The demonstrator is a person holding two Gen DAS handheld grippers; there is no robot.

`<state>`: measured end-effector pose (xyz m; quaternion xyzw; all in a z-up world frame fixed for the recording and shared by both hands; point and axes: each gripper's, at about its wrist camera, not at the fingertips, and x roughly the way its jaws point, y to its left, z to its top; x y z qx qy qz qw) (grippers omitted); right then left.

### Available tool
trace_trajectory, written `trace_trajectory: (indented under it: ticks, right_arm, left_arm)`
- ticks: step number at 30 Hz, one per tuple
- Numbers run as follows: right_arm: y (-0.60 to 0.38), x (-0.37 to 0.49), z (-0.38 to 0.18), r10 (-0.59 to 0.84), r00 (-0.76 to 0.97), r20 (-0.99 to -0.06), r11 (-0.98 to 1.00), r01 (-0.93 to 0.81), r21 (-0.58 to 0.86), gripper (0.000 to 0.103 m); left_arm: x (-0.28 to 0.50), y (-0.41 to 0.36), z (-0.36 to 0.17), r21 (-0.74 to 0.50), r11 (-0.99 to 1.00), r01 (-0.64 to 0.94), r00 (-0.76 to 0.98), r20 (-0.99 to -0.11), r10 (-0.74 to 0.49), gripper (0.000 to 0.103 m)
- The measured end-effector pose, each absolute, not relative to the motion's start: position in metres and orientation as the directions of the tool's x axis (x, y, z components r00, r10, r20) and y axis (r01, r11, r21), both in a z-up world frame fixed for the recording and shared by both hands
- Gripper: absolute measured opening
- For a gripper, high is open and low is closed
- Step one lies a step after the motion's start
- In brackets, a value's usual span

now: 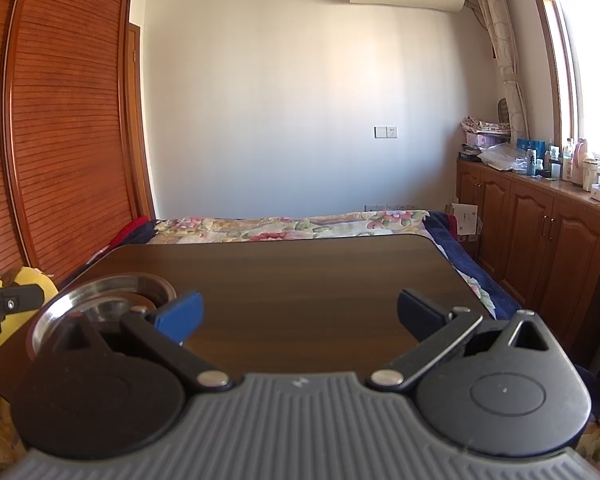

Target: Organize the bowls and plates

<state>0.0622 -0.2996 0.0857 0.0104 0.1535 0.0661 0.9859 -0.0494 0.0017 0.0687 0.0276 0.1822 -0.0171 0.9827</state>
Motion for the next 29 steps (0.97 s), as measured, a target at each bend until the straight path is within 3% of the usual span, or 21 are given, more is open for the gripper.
trace_trajectory:
  ticks: [29]
  right_arm:
    - [-0.3002,0.0618,0.0861,0.135,0.945,-0.299,0.991,-0.128,0.044,0.103]
  left_arm:
    - [-0.0493,0.0006,0.0684,0.052,0.998,0.045,0.932,-0.362,-0.023,0.103]
